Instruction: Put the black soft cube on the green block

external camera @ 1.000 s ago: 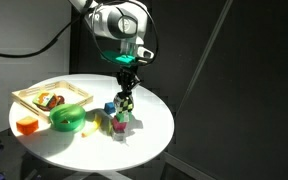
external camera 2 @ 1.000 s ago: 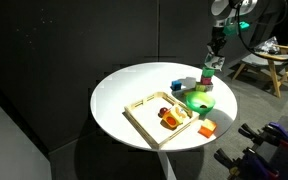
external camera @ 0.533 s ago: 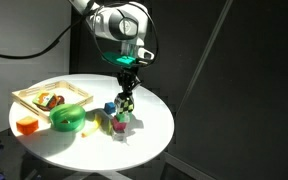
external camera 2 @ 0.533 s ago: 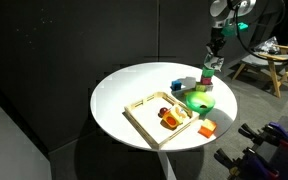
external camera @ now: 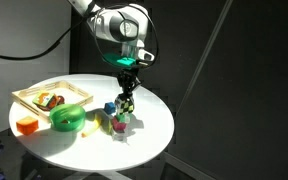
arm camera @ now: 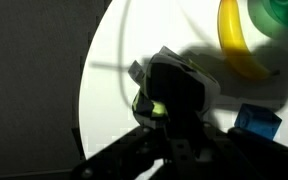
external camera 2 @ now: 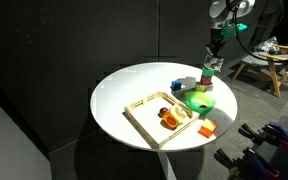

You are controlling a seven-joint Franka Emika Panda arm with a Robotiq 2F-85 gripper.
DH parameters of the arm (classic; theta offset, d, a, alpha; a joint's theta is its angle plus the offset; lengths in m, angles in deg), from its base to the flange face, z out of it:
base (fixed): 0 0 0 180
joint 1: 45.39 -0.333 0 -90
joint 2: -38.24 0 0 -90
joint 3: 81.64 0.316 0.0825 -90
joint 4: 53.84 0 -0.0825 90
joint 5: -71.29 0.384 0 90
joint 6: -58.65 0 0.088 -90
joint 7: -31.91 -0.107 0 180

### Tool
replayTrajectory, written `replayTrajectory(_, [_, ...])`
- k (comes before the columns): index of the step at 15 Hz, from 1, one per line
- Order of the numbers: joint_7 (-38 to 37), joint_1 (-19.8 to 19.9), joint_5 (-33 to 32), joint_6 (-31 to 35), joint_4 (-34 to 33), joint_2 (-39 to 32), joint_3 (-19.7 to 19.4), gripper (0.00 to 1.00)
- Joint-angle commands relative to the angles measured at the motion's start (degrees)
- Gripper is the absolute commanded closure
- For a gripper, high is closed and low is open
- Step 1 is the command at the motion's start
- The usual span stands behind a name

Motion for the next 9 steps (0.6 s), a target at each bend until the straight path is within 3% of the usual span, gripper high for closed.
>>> replayTrajectory(1, [-0.7, 0.6, 0.7, -2.2, -2.4, -0.9, 0.3, 0.95])
replayTrajectory(7, [-0.7, 0.7, 0.8, -2.4, -2.4, -0.8, 0.3, 0.94])
replayTrajectory(8, [-0.7, 0.7, 0.8, -2.4, -2.4, -0.8, 0.3, 0.85])
replayTrajectory(9, [-0.7, 0.7, 0.8, -2.4, -2.4, -0.8, 0.3, 0.64])
